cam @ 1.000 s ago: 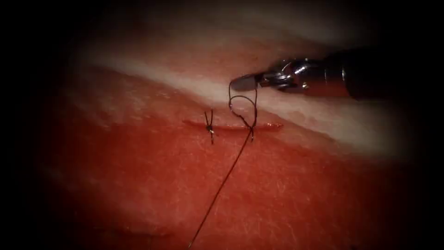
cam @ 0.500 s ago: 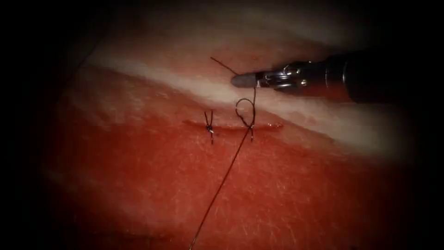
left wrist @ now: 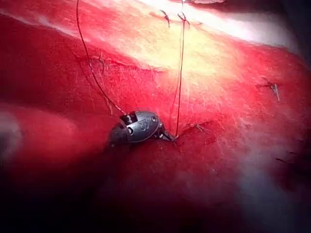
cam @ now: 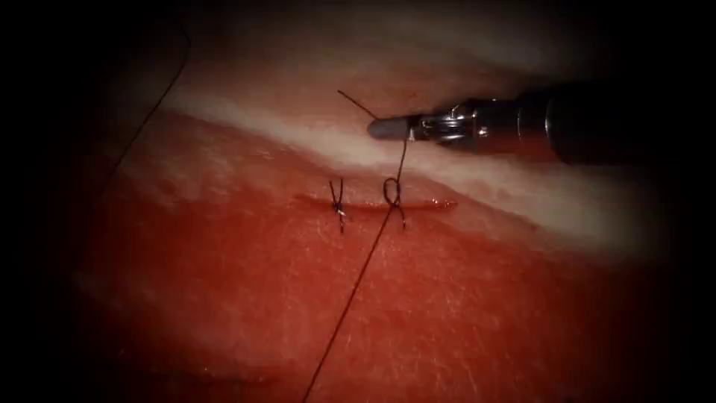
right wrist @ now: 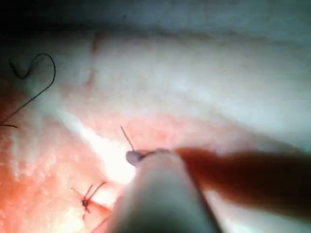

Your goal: Wound Closure

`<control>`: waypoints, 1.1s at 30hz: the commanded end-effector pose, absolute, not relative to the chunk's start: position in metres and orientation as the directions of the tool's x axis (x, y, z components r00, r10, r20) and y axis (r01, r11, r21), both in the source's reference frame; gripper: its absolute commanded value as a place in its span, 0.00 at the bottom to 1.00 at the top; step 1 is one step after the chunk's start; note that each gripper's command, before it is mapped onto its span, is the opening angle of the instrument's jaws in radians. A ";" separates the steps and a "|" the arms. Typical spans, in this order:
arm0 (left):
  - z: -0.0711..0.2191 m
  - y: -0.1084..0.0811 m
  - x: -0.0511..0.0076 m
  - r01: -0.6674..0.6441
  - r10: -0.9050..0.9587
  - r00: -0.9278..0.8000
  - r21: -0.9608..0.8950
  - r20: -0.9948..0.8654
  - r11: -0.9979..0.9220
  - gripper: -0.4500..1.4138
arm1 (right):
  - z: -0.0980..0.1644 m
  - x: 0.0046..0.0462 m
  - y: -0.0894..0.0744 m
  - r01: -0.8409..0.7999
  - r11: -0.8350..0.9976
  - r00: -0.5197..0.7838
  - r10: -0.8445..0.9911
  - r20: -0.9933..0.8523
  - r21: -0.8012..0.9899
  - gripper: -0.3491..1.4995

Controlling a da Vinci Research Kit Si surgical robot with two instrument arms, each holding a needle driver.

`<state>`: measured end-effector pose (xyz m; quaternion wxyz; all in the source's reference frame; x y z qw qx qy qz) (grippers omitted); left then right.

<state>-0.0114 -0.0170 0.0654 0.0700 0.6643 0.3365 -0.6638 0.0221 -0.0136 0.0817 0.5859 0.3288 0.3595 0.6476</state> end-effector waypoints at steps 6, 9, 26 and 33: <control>0.066 -0.018 -0.0120 0.691 0.420 -0.099 -0.366 -0.902 -0.624 0.00 | 0.083 0.0233 -0.013 -0.529 -0.017 -0.084 0.996 -0.032 0.849 0.00; 0.066 -0.018 -0.0124 0.719 0.438 -0.089 -0.362 -0.895 -0.594 0.00 | 0.083 0.0230 -0.013 -0.540 0.008 -0.068 0.996 -0.053 0.842 0.00; 0.065 -0.020 -0.0098 0.656 0.506 -0.066 -0.419 -0.860 -0.628 0.00 | 0.083 0.0199 -0.010 -0.575 0.007 -0.076 0.995 -0.062 0.818 0.00; 0.065 -0.020 -0.0078 0.650 0.499 -0.057 -0.412 -0.865 -0.639 0.00 | 0.084 0.0194 -0.009 -0.580 0.000 -0.084 0.995 -0.060 0.814 0.00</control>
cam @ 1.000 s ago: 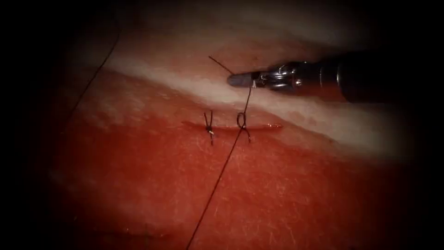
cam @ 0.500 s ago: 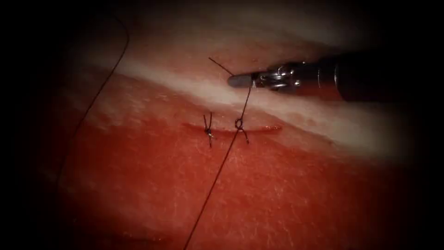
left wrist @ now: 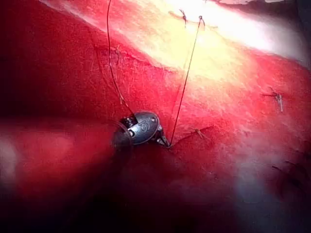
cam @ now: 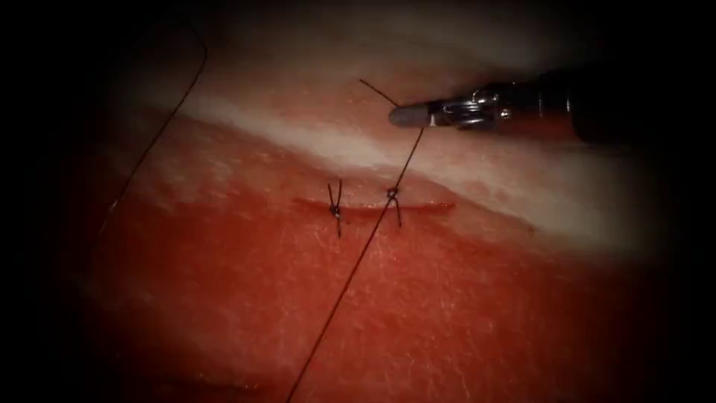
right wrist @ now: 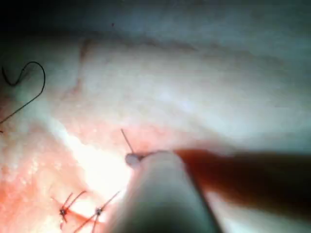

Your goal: Wound Closure

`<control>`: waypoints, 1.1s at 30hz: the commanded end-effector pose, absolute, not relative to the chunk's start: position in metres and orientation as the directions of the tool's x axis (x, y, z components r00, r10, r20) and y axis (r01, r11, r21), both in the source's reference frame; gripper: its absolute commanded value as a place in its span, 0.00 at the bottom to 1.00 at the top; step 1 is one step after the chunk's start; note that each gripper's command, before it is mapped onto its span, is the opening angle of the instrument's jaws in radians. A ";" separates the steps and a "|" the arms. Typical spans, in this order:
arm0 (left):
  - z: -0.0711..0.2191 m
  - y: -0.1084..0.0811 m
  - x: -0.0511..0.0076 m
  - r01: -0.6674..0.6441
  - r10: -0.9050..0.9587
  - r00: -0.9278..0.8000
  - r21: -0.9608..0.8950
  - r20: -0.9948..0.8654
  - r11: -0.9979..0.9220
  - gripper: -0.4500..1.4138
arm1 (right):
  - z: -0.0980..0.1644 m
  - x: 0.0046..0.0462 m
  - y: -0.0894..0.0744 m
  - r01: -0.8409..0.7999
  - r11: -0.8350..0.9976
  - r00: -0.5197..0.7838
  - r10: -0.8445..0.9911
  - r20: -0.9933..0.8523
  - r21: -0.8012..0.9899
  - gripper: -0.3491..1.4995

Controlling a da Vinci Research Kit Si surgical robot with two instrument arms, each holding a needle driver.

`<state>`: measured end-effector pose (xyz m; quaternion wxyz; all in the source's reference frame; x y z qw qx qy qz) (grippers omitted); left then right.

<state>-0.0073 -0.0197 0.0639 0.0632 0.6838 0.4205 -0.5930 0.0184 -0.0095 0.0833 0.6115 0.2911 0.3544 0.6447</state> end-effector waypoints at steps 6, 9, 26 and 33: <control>0.065 -0.021 -0.0058 0.668 0.475 -0.070 -0.395 -0.877 -0.630 0.00 | 0.084 0.0186 -0.008 -0.581 -0.003 -0.090 0.994 -0.060 0.814 0.00; 0.065 -0.021 -0.0056 0.669 0.473 -0.068 -0.392 -0.878 -0.632 0.00 | 0.084 0.0181 -0.008 -0.581 -0.009 -0.099 0.993 -0.060 0.814 0.00; 0.065 -0.016 -0.0132 0.678 0.438 -0.012 -0.330 -0.899 -0.657 0.00 | 0.077 0.0162 -0.012 -0.417 0.300 -0.011 0.942 -0.335 0.858 0.69; 0.063 -0.009 -0.0156 0.634 0.408 0.057 -0.282 -0.911 -0.720 0.00 | 0.074 0.0136 -0.013 -0.365 0.375 -0.048 0.906 -0.420 0.852 0.98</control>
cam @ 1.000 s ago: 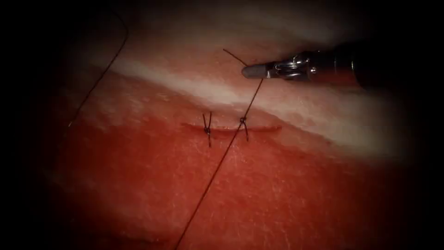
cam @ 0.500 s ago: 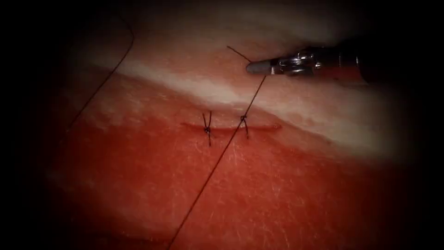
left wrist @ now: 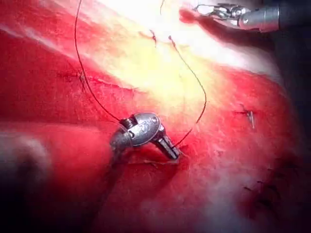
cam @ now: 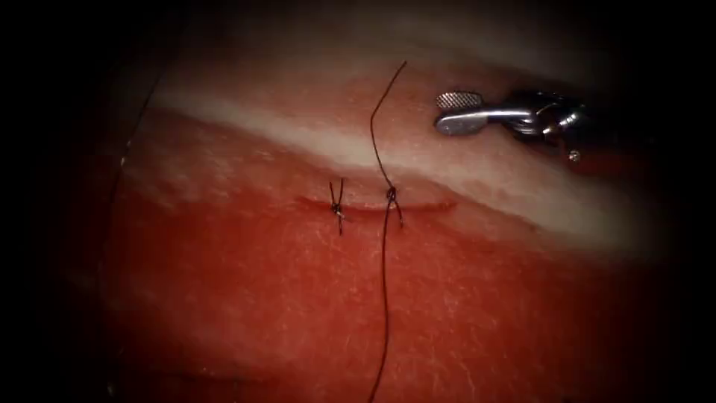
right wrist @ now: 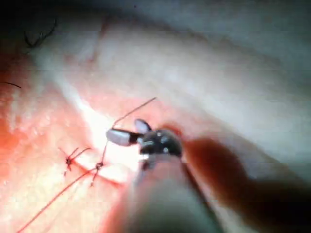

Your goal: Wound Closure

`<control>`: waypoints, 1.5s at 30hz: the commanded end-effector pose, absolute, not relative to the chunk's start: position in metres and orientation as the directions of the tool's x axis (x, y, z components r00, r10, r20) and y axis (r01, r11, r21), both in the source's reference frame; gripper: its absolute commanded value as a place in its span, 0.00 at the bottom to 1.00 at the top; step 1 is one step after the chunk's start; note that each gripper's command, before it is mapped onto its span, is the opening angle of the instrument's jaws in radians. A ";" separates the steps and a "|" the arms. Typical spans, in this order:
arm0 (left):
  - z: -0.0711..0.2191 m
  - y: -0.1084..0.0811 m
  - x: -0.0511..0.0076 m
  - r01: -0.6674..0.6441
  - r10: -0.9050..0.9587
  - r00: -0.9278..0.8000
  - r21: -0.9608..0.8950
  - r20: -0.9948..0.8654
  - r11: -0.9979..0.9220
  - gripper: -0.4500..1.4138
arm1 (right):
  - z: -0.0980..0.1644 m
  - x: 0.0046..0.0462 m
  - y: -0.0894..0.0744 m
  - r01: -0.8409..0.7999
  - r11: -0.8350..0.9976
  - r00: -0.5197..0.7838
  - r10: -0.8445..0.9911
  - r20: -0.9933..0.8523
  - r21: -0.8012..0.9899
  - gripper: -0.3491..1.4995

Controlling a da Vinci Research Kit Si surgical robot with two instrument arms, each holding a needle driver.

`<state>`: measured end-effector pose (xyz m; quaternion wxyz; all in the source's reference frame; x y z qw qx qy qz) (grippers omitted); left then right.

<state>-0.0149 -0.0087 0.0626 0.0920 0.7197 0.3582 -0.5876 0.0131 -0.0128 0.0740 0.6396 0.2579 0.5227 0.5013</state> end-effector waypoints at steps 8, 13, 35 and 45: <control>0.066 -0.003 -0.0167 0.477 0.370 0.051 -0.303 -0.927 -0.825 0.00 | 0.073 0.0111 -0.015 -0.290 0.504 -0.091 0.832 -0.548 0.814 0.98; 0.069 0.003 -0.0165 0.350 0.359 0.062 -0.317 -0.931 -0.882 0.00 | 0.072 0.0104 -0.016 -0.225 0.766 0.003 0.618 -0.786 0.602 0.98; 0.078 0.017 -0.0117 0.039 0.309 0.040 -0.307 -0.950 -0.951 0.00 | 0.071 0.0109 -0.019 -0.147 0.830 0.033 0.548 -0.836 0.538 0.96; 0.079 0.020 -0.0102 -0.023 0.325 0.040 -0.326 -0.945 -0.945 0.00 | 0.071 0.0065 -0.020 -0.294 0.832 0.140 0.525 -0.839 0.471 0.93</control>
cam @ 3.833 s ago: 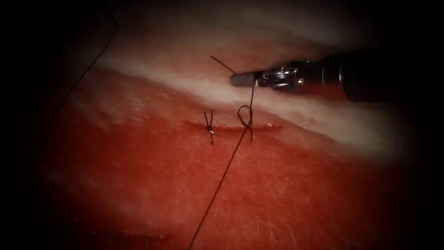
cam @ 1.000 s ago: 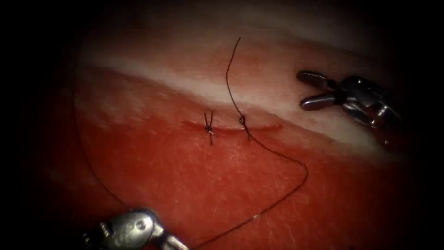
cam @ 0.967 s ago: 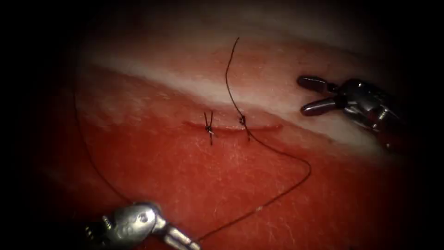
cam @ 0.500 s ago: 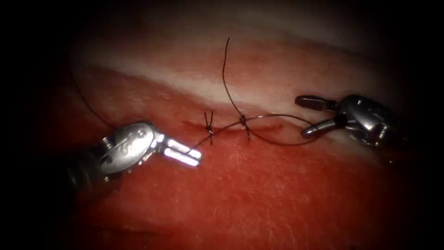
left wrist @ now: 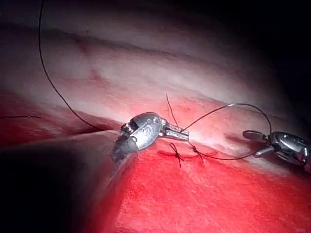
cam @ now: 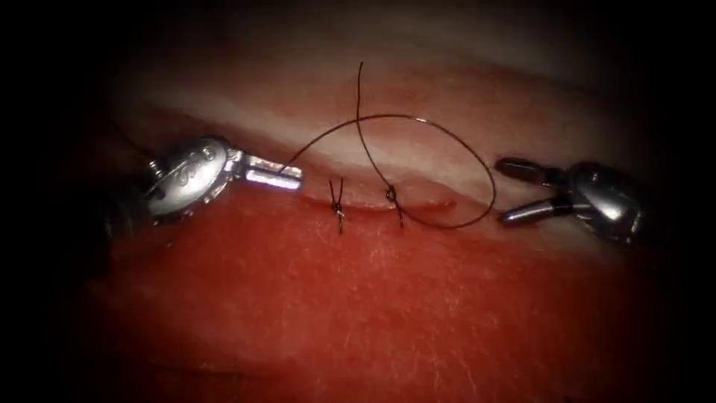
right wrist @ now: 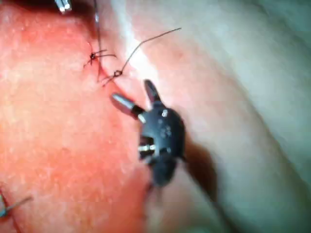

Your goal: Wound Closure

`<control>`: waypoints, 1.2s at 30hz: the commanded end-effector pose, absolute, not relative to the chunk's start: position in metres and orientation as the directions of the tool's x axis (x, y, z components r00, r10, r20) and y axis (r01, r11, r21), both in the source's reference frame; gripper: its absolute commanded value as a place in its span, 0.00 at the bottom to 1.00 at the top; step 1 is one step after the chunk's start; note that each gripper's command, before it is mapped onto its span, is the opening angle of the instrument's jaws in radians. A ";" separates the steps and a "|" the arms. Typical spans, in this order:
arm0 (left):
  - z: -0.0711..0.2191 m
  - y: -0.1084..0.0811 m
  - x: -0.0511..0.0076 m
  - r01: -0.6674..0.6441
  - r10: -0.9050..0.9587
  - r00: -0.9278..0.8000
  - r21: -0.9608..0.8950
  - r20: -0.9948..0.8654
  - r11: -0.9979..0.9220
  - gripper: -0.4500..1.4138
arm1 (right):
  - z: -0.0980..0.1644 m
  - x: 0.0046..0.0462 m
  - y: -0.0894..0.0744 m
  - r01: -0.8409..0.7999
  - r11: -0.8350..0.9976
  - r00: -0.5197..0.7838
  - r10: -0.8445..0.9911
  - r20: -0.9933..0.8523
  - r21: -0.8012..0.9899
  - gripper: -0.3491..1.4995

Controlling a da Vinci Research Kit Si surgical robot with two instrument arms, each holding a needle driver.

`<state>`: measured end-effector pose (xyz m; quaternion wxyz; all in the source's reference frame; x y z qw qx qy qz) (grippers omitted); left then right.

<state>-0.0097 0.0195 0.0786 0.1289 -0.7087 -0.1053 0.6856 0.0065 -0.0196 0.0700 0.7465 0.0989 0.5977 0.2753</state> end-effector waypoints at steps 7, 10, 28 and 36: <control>0.078 0.019 -0.0105 -0.002 0.319 0.054 -0.320 -0.946 -0.948 0.00 | 0.071 0.0084 -0.016 -0.367 0.824 0.152 0.510 -0.847 0.431 0.60; 0.079 0.020 -0.0104 -0.002 0.318 0.057 -0.318 -0.946 -0.948 0.00 | 0.072 0.0124 -0.017 -0.317 0.841 0.168 0.504 -0.847 0.438 0.61; 0.085 0.023 -0.0153 -0.206 0.262 -0.182 -0.224 -0.948 -0.953 0.00 | 0.072 0.0192 -0.020 -0.243 0.869 0.079 0.460 -0.884 0.431 0.38; 0.089 0.021 -0.0167 -0.220 0.197 -0.388 -0.117 -0.901 -0.969 0.00 | 0.071 0.0198 -0.018 -0.287 0.854 0.032 0.462 -0.886 0.435 0.35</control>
